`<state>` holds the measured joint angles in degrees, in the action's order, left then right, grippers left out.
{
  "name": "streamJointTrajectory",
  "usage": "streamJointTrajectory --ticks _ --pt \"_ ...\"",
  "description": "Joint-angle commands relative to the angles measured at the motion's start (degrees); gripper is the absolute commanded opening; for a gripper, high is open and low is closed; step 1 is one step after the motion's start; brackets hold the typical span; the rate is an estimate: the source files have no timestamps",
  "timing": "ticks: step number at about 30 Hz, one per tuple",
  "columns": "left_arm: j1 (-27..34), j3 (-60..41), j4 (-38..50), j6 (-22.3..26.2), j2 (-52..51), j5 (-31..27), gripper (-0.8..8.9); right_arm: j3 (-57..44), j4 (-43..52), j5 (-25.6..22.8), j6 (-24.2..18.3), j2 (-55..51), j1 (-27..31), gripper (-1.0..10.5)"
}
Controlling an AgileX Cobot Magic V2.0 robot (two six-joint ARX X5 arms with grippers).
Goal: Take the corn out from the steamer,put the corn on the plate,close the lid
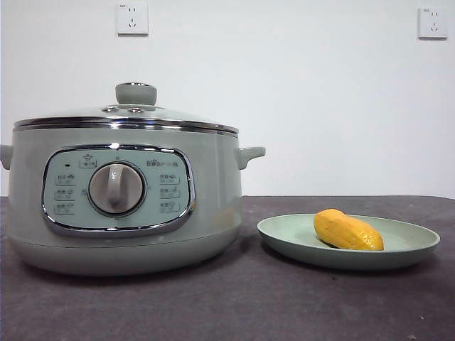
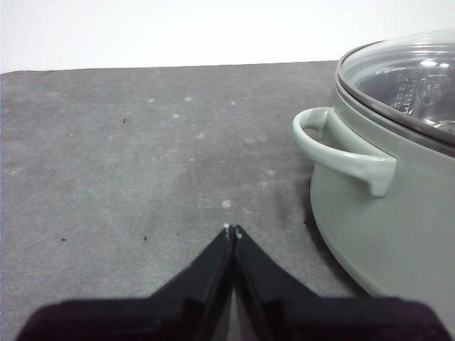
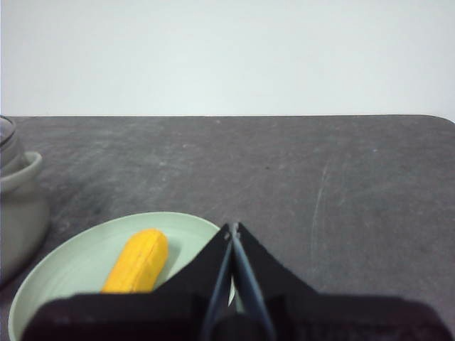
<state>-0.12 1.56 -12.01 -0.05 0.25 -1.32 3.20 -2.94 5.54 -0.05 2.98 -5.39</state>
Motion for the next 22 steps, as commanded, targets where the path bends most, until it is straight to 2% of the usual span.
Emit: streamJointTrajectory --ticks 1,4,11,22 --pt "0.2 -0.8 0.0 -0.3 -0.2 0.0 -0.03 -1.5 0.5 0.1 -0.5 -0.7 0.1 0.0" --pt "0.2 -0.8 0.0 -0.3 -0.2 0.0 -0.03 -2.7 0.2 0.1 -0.4 -0.9 0.1 0.0" --pt "0.2 -0.8 0.0 -0.3 -0.2 0.0 -0.03 -2.8 -7.0 0.2 0.6 -1.6 0.1 0.0" --pt "0.2 -0.8 0.0 -0.3 -0.2 0.0 -0.03 -2.8 -7.2 0.1 0.6 -1.0 0.1 0.0"
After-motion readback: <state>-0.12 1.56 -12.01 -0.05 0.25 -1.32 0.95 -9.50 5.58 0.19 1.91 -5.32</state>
